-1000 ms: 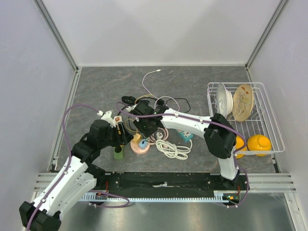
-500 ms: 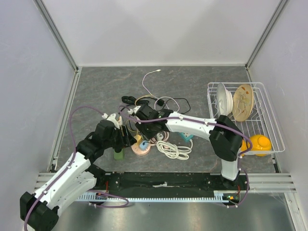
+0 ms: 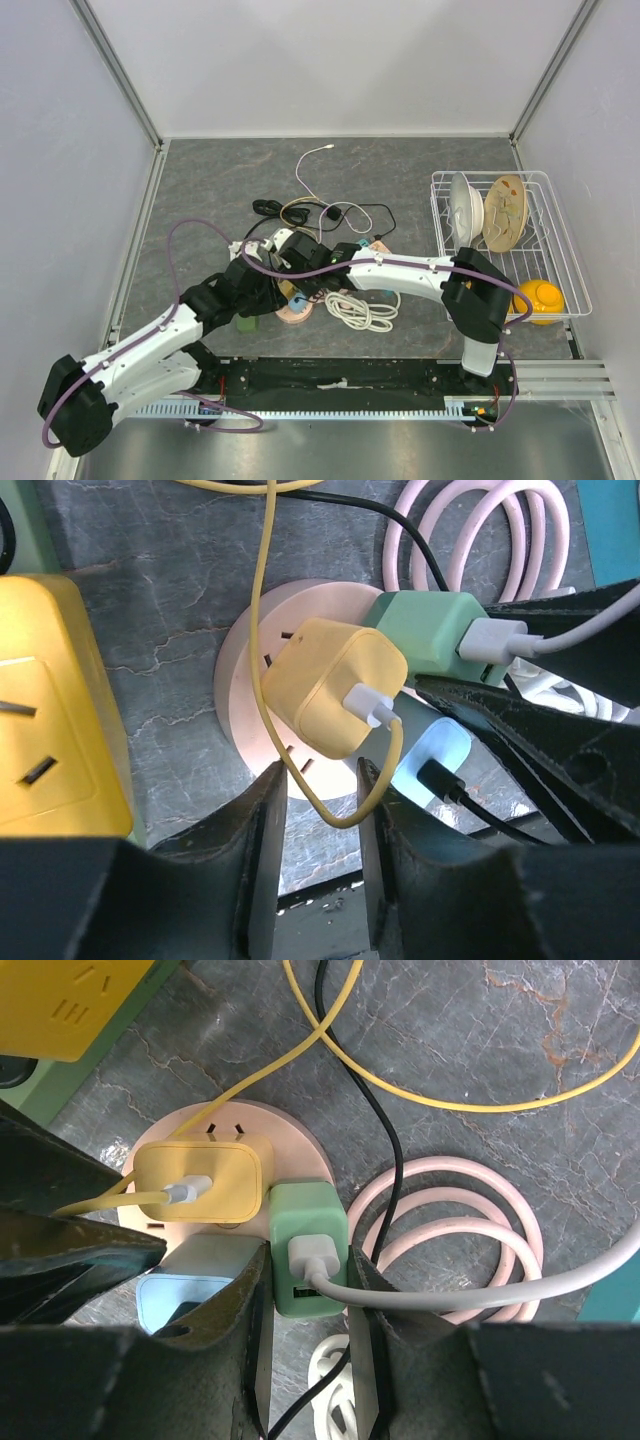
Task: Insert the plug
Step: Insert the plug into the socket.
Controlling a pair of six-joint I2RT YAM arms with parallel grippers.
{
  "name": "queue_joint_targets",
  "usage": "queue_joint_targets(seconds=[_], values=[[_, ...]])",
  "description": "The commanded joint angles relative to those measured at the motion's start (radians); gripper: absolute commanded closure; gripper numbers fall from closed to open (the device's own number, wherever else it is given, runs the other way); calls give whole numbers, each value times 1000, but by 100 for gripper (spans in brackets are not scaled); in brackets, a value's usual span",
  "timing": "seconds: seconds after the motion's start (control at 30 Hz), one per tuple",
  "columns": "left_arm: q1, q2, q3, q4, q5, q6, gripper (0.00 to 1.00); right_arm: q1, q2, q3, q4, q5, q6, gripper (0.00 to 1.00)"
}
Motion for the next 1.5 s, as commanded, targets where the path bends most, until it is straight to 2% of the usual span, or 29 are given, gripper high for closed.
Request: queue_joint_targets(seconds=[0.0,0.43,0.6,0.8,0.93,1.13,1.47], values=[[-23,27,-10,67,-77,-63,62,49,76,-54,-95,10,-68,100],[-28,27,-74,115,-99,-114,71,80,154,-2,-180,-6,-153,100],[-29,29,-99,123,-99,-128,75,80,142,41,-209,-6,-134,100],[-33,27,-105,124,-106,-121,75,49,96,150,-243,-58,-82,100],[-37,35,-103,123,-109,-118,75,5,77,187,-244,-101,-48,75],[-42,44,-99,123,-117,-118,75,-41,51,213,-247,-179,-9,55],[-43,49,-91,123,-125,-120,75,-77,39,202,-241,-237,5,57]])
